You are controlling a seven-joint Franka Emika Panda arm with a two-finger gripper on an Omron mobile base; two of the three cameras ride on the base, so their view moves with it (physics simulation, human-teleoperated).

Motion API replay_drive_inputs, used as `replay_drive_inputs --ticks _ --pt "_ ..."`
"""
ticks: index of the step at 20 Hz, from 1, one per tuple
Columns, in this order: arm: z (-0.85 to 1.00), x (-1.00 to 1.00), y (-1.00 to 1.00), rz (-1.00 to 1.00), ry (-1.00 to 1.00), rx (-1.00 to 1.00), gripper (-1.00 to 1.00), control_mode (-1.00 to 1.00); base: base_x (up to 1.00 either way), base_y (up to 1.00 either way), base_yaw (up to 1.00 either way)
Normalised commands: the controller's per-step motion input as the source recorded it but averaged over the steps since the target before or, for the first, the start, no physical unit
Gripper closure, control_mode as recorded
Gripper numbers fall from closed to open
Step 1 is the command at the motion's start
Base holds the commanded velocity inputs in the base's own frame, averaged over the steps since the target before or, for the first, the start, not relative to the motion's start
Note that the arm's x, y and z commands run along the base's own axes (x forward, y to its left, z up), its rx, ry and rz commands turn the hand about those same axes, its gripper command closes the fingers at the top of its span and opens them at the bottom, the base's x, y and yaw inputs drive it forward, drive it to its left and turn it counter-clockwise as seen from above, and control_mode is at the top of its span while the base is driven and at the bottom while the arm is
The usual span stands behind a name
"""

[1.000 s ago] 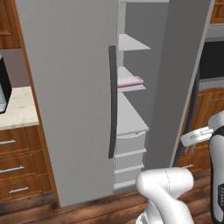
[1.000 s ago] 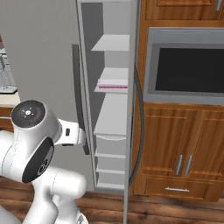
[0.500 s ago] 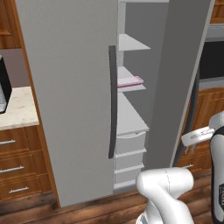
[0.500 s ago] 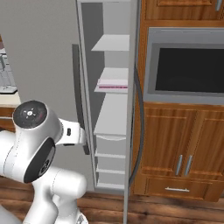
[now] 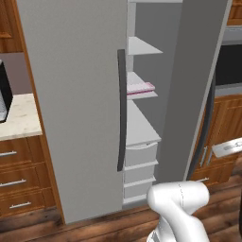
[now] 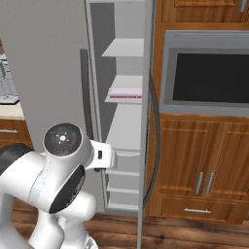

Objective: The ice cube tray has been filled with water. Take the tray and place it in the freezer to make ice. Close the freezer door after placing the tray.

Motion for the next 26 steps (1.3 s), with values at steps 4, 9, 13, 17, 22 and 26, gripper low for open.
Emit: replay_drive_inputs --ticks 4,9,13,17,22,26 --pt "-0.10 0.05 -0.50 0.00 -0.17 0.00 -1.00 -1.00 0.00 0.00 0.00" --pt "-0.07 0.00 -0.29 -0.04 -0.17 0.00 -1.00 -1.00 0.00 0.00 0.00" --pt "0.00 0.04 -0.46 -0.04 -0.11 0.21 -1.00 -1.00 0.00 0.00 0.00" --pt "0.00 0.00 -0.96 -0.13 -0.07 0.54 -1.00 -1.00 0.00 0.00 0.00" --pt "-0.01 0.07 -0.71 -0.11 0.02 0.78 -1.00 -1.00 0.00 0.00 0.00" --pt "-0.16 0.34 -0.50 -0.16 0.11 0.87 -1.00 -1.00 0.00 0.00 0.00"
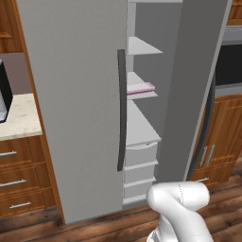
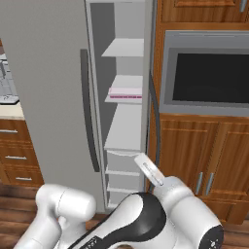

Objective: The ice cube tray has been filled with water. Take the tray and place it in the freezer to make ice. Close the freezer door after placing the tray.

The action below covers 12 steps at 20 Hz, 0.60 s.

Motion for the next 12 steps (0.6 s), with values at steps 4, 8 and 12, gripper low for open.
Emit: replay_drive_inputs --ticks 4,8,12 --pt "-0.30 0.64 -0.27 -0.12 0.23 0.81 -1.00 -1.00 0.00 0.00 0.00" --pt "-0.39 0.94 -0.13 -0.01 0.25 0.64 -1.00 -1.00 0.00 0.00 0.00" --pt "-0.32 0.99 -0.14 0.03 0.31 0.50 -1.00 -1.00 0.00 0.00 0.00"
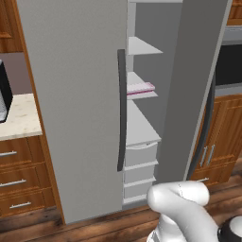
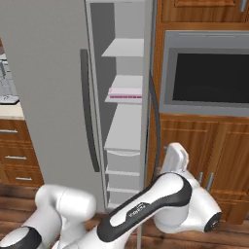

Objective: The ice cube tray has been filled with water. Take the tray and place it in the freezer to make ice. Close the freezer door after placing the tray.

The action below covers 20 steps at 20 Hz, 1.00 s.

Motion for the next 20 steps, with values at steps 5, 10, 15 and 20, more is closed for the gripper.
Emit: replay_drive_inputs --ticks 5,10,15,20 --pt "-0.07 0.57 -0.61 0.17 0.32 0.35 -1.00 -1.00 0.00 0.00 0.00" --pt "-0.08 0.26 -0.49 0.19 0.12 0.12 -1.00 -1.00 0.00 0.00 0.00" --pt "-0.27 0.30 -0.15 0.19 0.03 0.03 -1.00 -1.00 0.00 0.00 0.00" --pt "-0.50 0.26 -0.06 0.16 0.00 0.00 -1.00 -1.00 0.00 0.00 0.00"
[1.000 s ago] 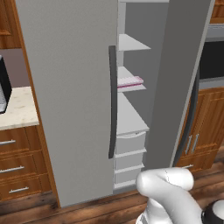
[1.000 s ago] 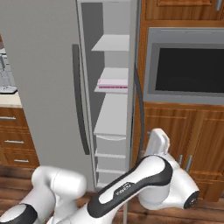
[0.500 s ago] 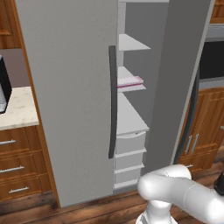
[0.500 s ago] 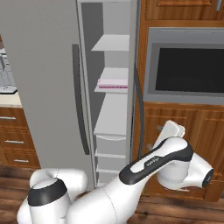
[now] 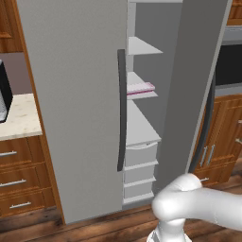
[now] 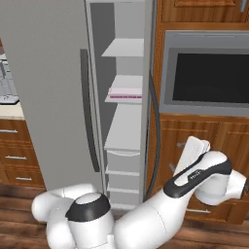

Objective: The ice cube tray has been filled with water. Take the tray and place it in the freezer to make ice. Close the freezer door after placing the tray.

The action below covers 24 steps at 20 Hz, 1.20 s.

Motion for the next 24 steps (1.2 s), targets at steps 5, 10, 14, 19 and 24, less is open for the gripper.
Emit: replay_drive_inputs --ticks 5,10,14,19,24 --pt "-0.43 0.18 -0.04 0.16 -0.01 0.00 -1.00 -1.00 0.00 0.00 0.00" --pt "-0.42 0.29 0.00 0.11 -0.01 0.00 -1.00 -1.00 0.00 0.00 0.00" --pt "-0.36 0.39 0.00 0.07 0.00 0.00 -1.00 -1.00 0.00 0.00 0.00" --pt "-0.26 0.36 0.00 0.01 -0.01 0.00 -1.00 -1.00 0.00 0.00 0.00" --pt "-0.32 0.34 0.00 0.00 -0.03 0.00 -1.00 -1.00 0.00 0.00 0.00"
